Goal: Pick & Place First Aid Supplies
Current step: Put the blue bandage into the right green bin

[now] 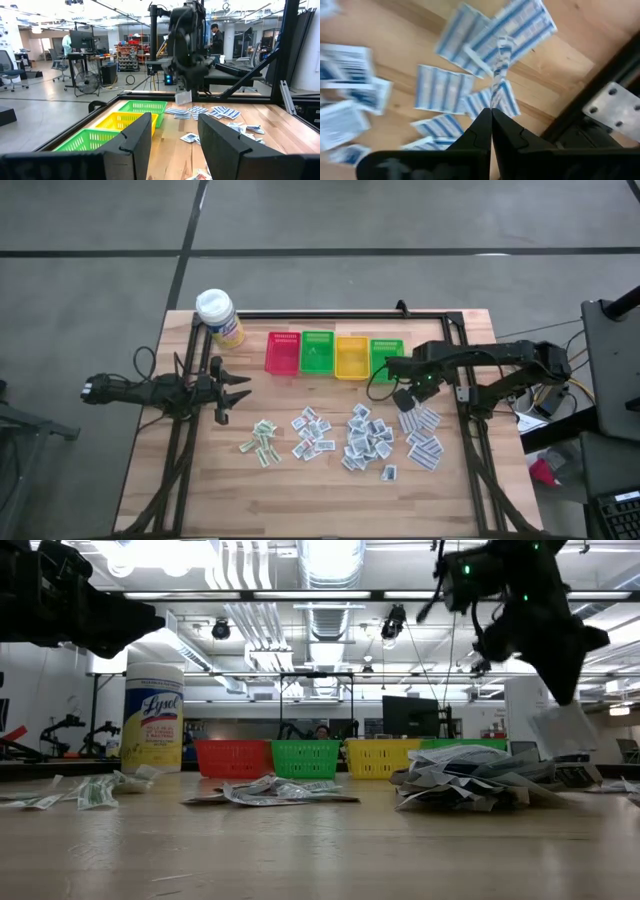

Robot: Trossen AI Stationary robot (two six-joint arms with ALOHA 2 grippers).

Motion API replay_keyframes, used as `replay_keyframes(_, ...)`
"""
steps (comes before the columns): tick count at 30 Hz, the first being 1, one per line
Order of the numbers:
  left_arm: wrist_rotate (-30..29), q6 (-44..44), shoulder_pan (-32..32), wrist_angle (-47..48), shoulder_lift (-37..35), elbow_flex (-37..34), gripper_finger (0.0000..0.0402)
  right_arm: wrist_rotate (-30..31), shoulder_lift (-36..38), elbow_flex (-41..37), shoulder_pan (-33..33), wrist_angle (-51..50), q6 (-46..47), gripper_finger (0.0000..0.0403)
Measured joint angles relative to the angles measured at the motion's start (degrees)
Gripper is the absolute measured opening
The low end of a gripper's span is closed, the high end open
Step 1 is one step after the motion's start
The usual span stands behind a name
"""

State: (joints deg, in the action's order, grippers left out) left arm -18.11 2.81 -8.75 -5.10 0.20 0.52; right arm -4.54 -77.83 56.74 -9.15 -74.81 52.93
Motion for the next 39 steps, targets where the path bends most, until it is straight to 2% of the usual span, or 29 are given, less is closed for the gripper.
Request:
replay_keyframes(6,0.00,0.00,0.00,0.02,0.00,0.02,0.0158,0.68,3.70,5.12,0.00,0.27,0.05,0.0008)
replay_keyframes(17,0.00,0.00,0.00,0.02,0.00,0.00,0.0158,7.59,6.40,14.76,-0.59,1.29,-0.63,0.0008)
replay_keyframes(22,0.00,0.00,0.00,0.00,-0.02,0.00,0.0158,10.68,6.44,17.69,-1.15,5.23,-2.12,0.0008)
replay_keyframes(26,0.00,0.00,0.00,0.00,0.00,0.00,0.0158,13.56,6.44,18.14,-2.90,8.60,-3.73,0.0008)
replay_keyframes(31,0.00,-0.01,0.00,0.00,0.00,0.00,0.0158,19.16,5.09,16.77,-6.89,7.48,-7.54,0.0008)
replay_keyframes(39,0.02,-0.02,0.00,0.00,0.00,0.00,0.0158,19.71,-1.85,14.83,-12.83,10.49,-14.37,0.0008)
